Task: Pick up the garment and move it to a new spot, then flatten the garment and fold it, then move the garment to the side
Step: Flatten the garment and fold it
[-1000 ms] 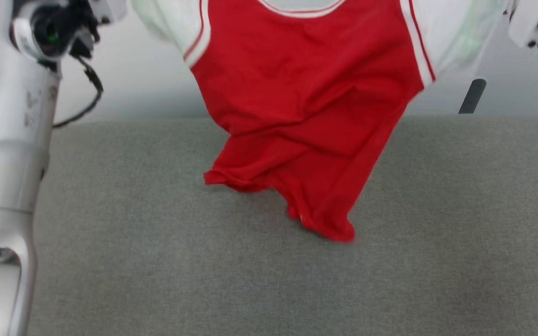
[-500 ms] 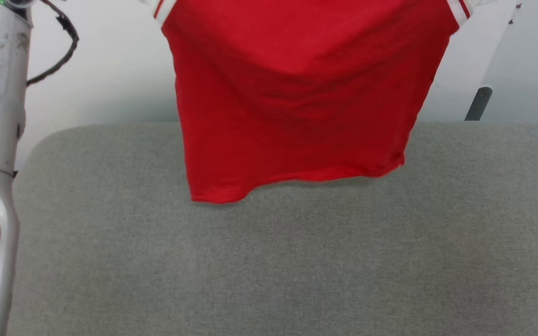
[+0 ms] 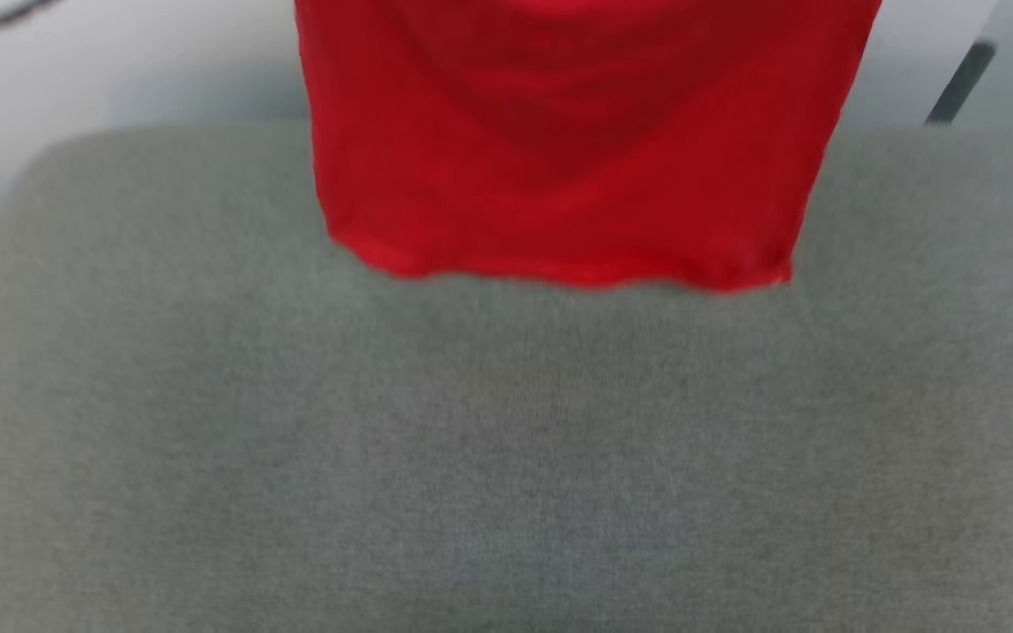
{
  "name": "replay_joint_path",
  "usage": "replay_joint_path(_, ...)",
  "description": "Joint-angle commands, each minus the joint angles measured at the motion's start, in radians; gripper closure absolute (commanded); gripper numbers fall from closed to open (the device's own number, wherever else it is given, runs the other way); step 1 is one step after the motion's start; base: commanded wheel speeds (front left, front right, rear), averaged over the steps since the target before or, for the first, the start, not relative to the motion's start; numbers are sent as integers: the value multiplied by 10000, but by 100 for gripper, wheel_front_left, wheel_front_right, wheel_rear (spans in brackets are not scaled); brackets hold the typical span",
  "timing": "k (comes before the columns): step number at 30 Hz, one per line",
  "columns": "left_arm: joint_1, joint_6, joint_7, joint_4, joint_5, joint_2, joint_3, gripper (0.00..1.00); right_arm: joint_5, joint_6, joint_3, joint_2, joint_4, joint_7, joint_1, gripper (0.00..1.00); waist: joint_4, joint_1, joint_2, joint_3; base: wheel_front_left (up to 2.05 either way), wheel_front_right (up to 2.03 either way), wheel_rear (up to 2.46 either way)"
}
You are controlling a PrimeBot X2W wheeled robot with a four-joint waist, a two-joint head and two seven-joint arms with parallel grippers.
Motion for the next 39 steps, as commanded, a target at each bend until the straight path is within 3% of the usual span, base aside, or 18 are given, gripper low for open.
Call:
replay_joint_path(1, -608, -32, -511, -101, 138, -100, -65, 100, -435, 0, 7, -145, 253, -708, -640, 100, -7, 0, 0, 2262, 0, 0, 0)
replay_joint_path(6, -1958, -28, -1877, -11, 255, -351, 123, 100, -1813, 0, -373, -259, 1179, -2558, -2127, 100, 253, 0, 0, 3955, 0, 0, 0)
replay_joint_path(9, -2596, -29, -2601, 25, 129, -584, 200, 100, -2855, 0, -821, -344, 1438, -2797, -2900, 100, 490, 0, 0, 4860, 0, 0, 0)
replay_joint_path(11, -3007, -29, -3087, -113, -78, -696, 296, 100, -3654, -3, -1385, -554, 916, -2816, -3322, 100, 680, 0, 0, 5490, 0, 0, 0)
replay_joint_path(17, -3033, -29, -4363, -421, -654, -889, 232, 100, -5634, -3, -3001, -755, -335, -2822, -2988, 100, 1168, 0, 0, 6657, 0, 0, 0)
replay_joint_path(23, -2462, -30, -5001, -440, -1416, -792, -99, 100, -7067, -5, -4338, -285, -934, -2821, -1904, 100, 1421, 0, 0, 7294, 0, 0, 0)
replay_joint_path(32, -1453, -30, -5054, -163, -2243, -746, -1167, 100, -7273, -5, -4927, 444, -854, -2824, -531, 100, 1382, 0, 0, 7279, 0, 0, 0)
replay_joint_path(39, 12, -30, -4641, -970, -3208, -422, -2276, 100, -6060, -5, -4126, 101, -1644, -2823, 912, 100, 1430, 0, 0, 6371, 0, 0, 0)
